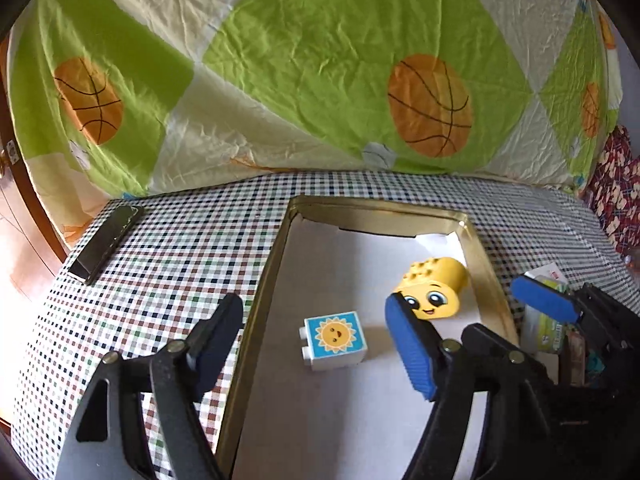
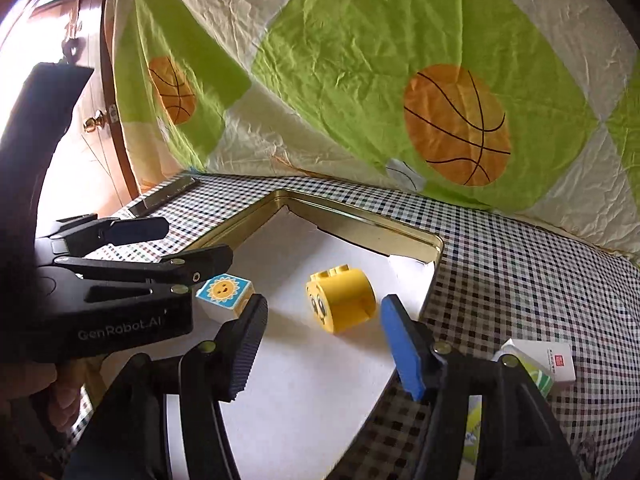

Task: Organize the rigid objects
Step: 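Lower the sun block into the tin and open the left tool while the right releases the duck brick there, then grasp the brown wooden brush with the left tool while the right grasps the yellow cube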

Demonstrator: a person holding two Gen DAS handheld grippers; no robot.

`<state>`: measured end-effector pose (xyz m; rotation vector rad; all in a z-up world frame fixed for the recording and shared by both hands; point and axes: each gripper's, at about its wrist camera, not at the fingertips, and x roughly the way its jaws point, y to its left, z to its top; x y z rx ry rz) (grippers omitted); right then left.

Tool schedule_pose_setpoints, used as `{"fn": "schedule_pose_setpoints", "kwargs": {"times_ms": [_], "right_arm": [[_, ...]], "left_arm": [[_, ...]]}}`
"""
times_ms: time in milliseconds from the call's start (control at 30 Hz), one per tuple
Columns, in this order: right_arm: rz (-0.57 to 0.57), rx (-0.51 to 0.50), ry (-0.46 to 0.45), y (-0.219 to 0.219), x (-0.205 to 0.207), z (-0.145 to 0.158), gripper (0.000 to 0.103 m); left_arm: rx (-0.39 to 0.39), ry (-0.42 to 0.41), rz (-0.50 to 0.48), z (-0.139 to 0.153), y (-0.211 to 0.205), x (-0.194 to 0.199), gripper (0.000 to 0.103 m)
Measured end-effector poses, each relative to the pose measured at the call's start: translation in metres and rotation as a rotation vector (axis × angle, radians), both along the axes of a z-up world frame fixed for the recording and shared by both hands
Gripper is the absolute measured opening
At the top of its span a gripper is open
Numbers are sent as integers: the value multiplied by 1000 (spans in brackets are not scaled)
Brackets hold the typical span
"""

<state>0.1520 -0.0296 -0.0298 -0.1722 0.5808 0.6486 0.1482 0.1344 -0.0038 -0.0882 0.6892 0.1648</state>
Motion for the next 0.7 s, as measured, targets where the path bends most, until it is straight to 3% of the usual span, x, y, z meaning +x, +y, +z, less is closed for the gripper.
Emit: {"fn": "schedule_pose_setpoints", "kwargs": {"times_ms": [67, 133, 200, 267, 467, 700], "right_arm": [[-5, 14, -39, -24, -21, 4, 62], [-32, 26, -82, -54, -42, 6, 66], [-85, 45, -114, -87, -59, 6, 74], [-144, 74, -132, -122, -73, 4, 75], [-312, 63, -146, -200, -91, -14, 75], [-391, 33, -133, -234, -85, -29, 75]], "left_arm": [[-21, -84, 2, 4, -8, -26, 88], [-26, -151, -14, 4, -23, -50, 95], [-21, -193, -37, 2, -40, -69, 95], [-17, -217, -73, -4, -60, -82, 95], [10, -224, -195, -20, -123, -98, 95], [44, -160, -296, -36, -172, -90, 93]]}}
